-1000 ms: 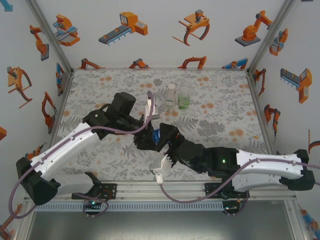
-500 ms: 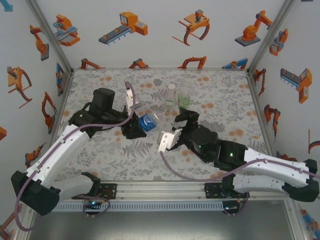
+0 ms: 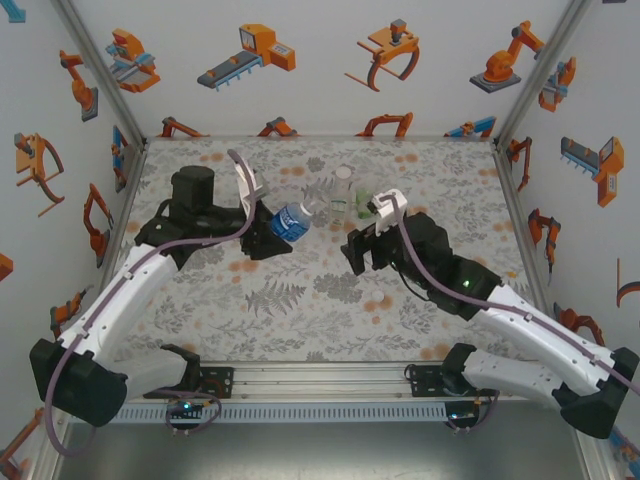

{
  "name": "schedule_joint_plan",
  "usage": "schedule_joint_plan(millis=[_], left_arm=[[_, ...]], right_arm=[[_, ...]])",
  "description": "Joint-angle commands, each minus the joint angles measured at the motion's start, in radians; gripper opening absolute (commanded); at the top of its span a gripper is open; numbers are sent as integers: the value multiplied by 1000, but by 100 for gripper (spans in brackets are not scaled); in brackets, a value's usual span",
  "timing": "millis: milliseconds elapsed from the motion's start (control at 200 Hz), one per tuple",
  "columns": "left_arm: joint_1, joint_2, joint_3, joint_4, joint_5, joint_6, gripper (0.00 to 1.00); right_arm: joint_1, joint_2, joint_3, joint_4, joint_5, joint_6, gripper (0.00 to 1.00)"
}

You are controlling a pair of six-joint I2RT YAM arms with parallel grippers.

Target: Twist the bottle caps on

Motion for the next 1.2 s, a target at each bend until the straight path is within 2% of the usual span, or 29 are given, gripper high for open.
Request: schedule_joint_plan(millis=[0, 130, 270, 466, 566, 846, 1192], left_arm=[[1, -7, -58, 309, 124, -196, 10], [-9, -19, -133, 637, 135, -423, 10], [-46, -7, -137, 786, 132, -540, 10], [-147, 10, -76, 806, 123, -556, 11], [-185, 14, -53, 813, 108, -560, 11], [-210, -12, -47, 855, 0, -582, 12], [-255, 6, -20, 908, -25, -626, 15]], right_arm=[[-20, -13, -19, 176, -188, 172, 76], [-24, -27, -41, 395, -279, 201, 79], [-24, -9, -47, 631, -366, 223, 83], [-24, 69, 71, 661, -391, 227, 84], [-24, 100, 115, 688, -428, 245, 81], [-24, 116, 126, 723, -512, 286, 68], [-24, 119, 117, 737, -523, 289, 65]])
